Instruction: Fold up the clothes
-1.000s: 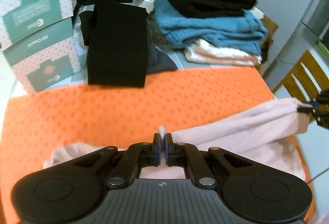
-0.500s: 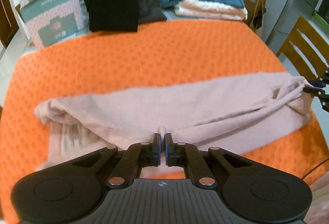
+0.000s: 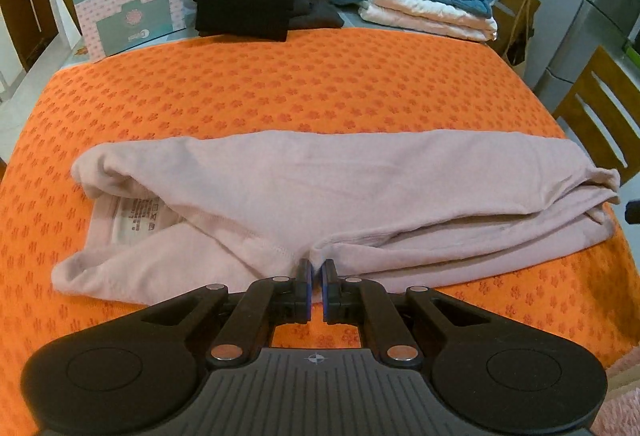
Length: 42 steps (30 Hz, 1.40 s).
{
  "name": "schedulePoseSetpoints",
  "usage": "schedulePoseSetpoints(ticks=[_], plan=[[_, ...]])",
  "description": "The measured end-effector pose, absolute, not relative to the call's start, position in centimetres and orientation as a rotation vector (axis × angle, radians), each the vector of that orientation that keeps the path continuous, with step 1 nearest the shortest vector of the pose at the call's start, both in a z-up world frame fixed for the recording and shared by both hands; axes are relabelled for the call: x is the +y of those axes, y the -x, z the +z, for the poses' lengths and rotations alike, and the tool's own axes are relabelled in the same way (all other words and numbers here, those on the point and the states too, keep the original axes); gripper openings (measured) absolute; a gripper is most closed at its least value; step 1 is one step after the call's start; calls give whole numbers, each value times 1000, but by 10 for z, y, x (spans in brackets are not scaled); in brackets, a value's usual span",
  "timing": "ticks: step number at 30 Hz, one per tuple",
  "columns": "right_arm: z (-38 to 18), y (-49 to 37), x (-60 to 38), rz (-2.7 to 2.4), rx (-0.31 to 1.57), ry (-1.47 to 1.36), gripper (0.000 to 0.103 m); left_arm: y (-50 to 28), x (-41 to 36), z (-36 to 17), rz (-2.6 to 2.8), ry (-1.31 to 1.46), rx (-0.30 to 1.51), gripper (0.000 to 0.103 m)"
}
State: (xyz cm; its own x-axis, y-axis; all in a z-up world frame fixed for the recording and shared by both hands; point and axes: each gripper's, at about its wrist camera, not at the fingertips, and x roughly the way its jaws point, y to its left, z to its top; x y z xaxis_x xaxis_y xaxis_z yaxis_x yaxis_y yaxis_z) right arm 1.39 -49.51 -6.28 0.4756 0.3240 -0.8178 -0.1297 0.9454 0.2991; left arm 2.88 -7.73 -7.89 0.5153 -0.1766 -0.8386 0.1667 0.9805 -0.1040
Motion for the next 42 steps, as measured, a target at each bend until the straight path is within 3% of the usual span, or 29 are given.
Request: schedulePoseSetpoints(ticks=[5,9,15,16,20,21,25,28,32,38,42], plan=[[-85,-18,-519,123,1065,-633,60,-28,-78,-81,-202,11,1010,7],[-109,-26,-536,22,1027,-982,80,-27,-80,-83,-197,10,1011,7],[-145,-31,-549,-124,1015,-1369,79,-27,-76,-83,-188,36,993,7],[-148,-32,-548,-141,1021,-1388,76,-27,-76,-83,-186,41,988,7],[-153,-39,-548,-161,1030,-1426,25,-26,-76,-80,-187,38,964,6],[-152,-40,-549,-151,1026,-1444,19,-26,-76,-78,-186,39,956,6],[-110,-51,-543,-25,959,-1241,15,-27,-74,-66,-175,59,922,6],[-68,-58,-523,91,891,-921,14,-29,-72,-61,-170,74,915,6],[-61,-58,-501,123,876,-587,14,-30,-72,-67,-169,79,945,6],[-123,-45,-507,67,1004,-591,19,-25,-76,-82,-167,48,990,6],[-129,-35,-517,62,1007,-661,26,-25,-76,-86,-165,38,1004,6]])
